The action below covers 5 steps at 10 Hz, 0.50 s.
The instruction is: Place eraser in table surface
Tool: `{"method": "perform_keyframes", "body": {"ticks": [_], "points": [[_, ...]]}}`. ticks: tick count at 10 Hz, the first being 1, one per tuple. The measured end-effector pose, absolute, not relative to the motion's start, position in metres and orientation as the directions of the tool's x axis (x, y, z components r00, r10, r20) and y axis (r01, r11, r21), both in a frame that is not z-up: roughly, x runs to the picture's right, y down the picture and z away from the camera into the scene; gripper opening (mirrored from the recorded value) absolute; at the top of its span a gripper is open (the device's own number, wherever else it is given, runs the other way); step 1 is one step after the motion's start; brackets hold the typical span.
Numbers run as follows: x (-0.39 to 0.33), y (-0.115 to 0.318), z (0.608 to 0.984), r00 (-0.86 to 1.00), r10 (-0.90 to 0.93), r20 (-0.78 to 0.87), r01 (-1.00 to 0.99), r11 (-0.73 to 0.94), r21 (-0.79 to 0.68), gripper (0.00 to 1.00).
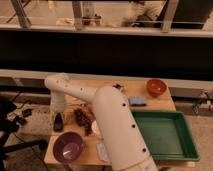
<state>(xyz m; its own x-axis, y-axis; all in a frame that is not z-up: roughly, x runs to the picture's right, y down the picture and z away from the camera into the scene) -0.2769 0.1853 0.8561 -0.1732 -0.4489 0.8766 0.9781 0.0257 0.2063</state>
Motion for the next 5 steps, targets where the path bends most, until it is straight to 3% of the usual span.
{"method": "perform_keyframes", "body": {"ticks": [5], "points": [[-0.271,0.164,0.842,-0.146,-0.498,0.855,0.974,0.077,0.211,0.34]]}}
